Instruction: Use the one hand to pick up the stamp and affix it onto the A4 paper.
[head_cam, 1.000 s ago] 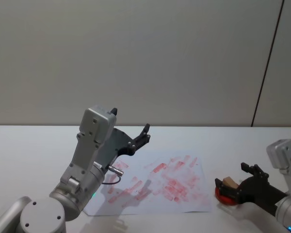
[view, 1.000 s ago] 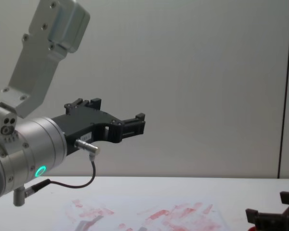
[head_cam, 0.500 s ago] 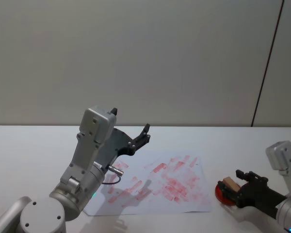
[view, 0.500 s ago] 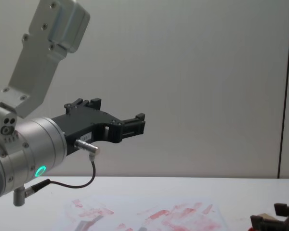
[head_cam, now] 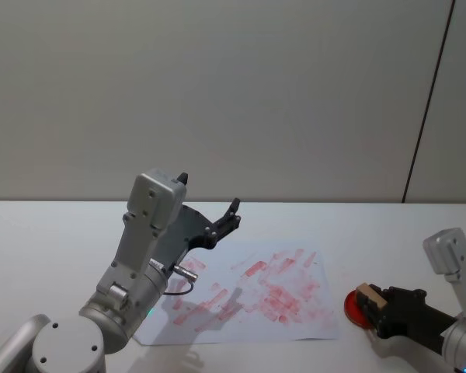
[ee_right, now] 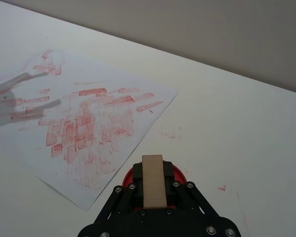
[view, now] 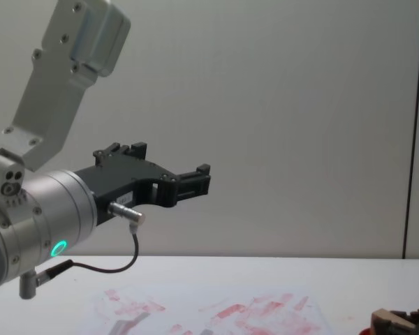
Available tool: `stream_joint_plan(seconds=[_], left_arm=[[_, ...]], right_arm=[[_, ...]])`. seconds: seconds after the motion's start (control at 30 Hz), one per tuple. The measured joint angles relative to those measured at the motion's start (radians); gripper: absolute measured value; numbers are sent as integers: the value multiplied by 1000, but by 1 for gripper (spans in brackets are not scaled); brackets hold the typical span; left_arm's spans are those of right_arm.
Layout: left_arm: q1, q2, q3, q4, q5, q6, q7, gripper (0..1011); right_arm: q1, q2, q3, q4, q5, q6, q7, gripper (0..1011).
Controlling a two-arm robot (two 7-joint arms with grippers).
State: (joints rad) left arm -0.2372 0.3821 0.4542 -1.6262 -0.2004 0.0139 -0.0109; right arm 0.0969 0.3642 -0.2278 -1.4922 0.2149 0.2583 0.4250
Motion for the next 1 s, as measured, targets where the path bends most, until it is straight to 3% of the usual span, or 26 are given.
stream_joint_plan(seconds=[0.3,0.67,1.0], left_arm=[[0,0,0,0,0,0,0,1003],[0,0,0,0,0,0,0,1003],[0,0,0,0,0,0,0,1002]], right_arm=[[6,-2,1,3,12,-15,-5,218],[20,-10,1,-34,28,-76,-6,218],[57,-44,-28,-36,-10,-99,38,218]])
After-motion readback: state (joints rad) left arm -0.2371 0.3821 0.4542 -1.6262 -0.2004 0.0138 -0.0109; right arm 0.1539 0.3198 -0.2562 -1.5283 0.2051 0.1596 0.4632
